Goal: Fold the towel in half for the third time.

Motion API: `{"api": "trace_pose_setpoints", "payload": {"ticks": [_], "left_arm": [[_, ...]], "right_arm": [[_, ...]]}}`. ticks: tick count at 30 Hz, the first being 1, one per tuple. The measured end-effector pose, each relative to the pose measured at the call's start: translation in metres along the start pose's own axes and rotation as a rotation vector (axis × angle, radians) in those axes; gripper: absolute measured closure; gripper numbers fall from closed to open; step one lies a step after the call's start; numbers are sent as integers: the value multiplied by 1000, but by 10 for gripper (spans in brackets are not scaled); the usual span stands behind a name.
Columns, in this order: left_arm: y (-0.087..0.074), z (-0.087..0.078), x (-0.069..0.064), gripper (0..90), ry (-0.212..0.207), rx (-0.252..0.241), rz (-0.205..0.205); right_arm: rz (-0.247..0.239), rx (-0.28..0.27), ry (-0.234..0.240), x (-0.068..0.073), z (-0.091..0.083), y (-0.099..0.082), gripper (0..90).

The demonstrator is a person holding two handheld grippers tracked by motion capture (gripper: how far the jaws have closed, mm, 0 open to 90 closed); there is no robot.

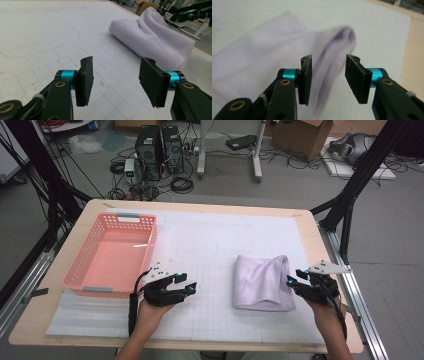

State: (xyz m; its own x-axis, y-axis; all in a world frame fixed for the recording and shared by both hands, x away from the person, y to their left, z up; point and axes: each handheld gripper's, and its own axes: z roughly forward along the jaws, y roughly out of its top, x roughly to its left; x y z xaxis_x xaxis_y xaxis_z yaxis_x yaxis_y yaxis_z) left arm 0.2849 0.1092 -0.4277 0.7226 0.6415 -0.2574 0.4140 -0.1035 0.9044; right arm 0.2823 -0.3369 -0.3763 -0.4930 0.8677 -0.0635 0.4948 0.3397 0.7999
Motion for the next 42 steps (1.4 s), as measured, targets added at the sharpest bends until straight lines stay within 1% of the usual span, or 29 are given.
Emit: {"api": "trace_pose_setpoints", "payload": {"ticks": [3, 5, 7, 8, 10, 12, 16, 18, 20, 22, 23, 25, 26, 27, 29, 30, 32, 34, 36, 39, 40, 41, 42], "left_arm": [[0, 0, 0, 453, -2, 3, 0], [-1, 1, -1, 453, -1, 10, 7], [-1, 1, -2, 453, -4, 15, 9], [-1, 2, -2, 453, -5, 17, 11], [-2, 2, -3, 453, -6, 16, 11], [-2, 2, -3, 453, -8, 16, 11], [-2, 1, -2, 453, -3, 14, 9], [-2, 1, -2, 453, 0, 11, 7], [-1, 0, -1, 452, 2, 12, 6], [-1, 0, -1, 452, 3, 10, 5], [-1, 0, -1, 452, 3, 10, 5], [-1, 0, -1, 451, 3, 10, 5], [-1, 0, -1, 451, 2, 10, 5], [-1, 0, 0, 451, 3, 10, 7], [-1, 0, 0, 451, 2, 10, 5], [-1, -1, 0, 451, 1, 9, 5], [-1, 0, 0, 451, 1, 11, 9], [-2, 0, -1, 450, 1, 14, 12], [-2, 1, -2, 450, 1, 15, 21], [-2, 2, -3, 450, -3, 16, 29], [-2, 2, -4, 449, -6, 16, 30], [-2, 2, -4, 449, -7, 16, 33], [-2, 2, -4, 450, -7, 17, 33]], "right_arm": [[-22, -18, 39, 5, 15, 17, 570], [-30, -14, 86, 10, 29, 24, 600], [-54, 14, 125, 17, 45, 27, 632], [-68, 42, 127, 21, 52, 27, 640], [-102, 98, 104, 25, 62, 23, 657], [-129, 146, 65, 24, 65, 17, 669], [-126, 213, 8, 12, 60, 1, 682], [-97, 229, 7, 4, 55, -5, 680], [-83, 228, 6, 2, 50, -4, 668], [-91, 201, 16, 3, 46, 4, 642], [-85, 175, 27, 4, 45, 9, 622], [-75, 115, 58, 6, 44, 20, 611], [-75, 93, 70, 8, 46, 27, 610], [-85, 82, 72, 9, 48, 33, 607], [-96, 74, 80, 12, 55, 43, 606], [-93, 70, 94, 14, 62, 48, 603], [-113, 85, 102, 15, 73, 54, 600], [-114, 98, 119, 17, 84, 57, 592], [-108, 111, 139, 16, 94, 57, 567], [-70, 135, 162, 14, 108, 55, 519], [-63, 145, 171, 14, 112, 54, 521], [-65, 156, 183, 14, 116, 53, 532], [-66, 168, 193, 14, 120, 52, 559]]}}
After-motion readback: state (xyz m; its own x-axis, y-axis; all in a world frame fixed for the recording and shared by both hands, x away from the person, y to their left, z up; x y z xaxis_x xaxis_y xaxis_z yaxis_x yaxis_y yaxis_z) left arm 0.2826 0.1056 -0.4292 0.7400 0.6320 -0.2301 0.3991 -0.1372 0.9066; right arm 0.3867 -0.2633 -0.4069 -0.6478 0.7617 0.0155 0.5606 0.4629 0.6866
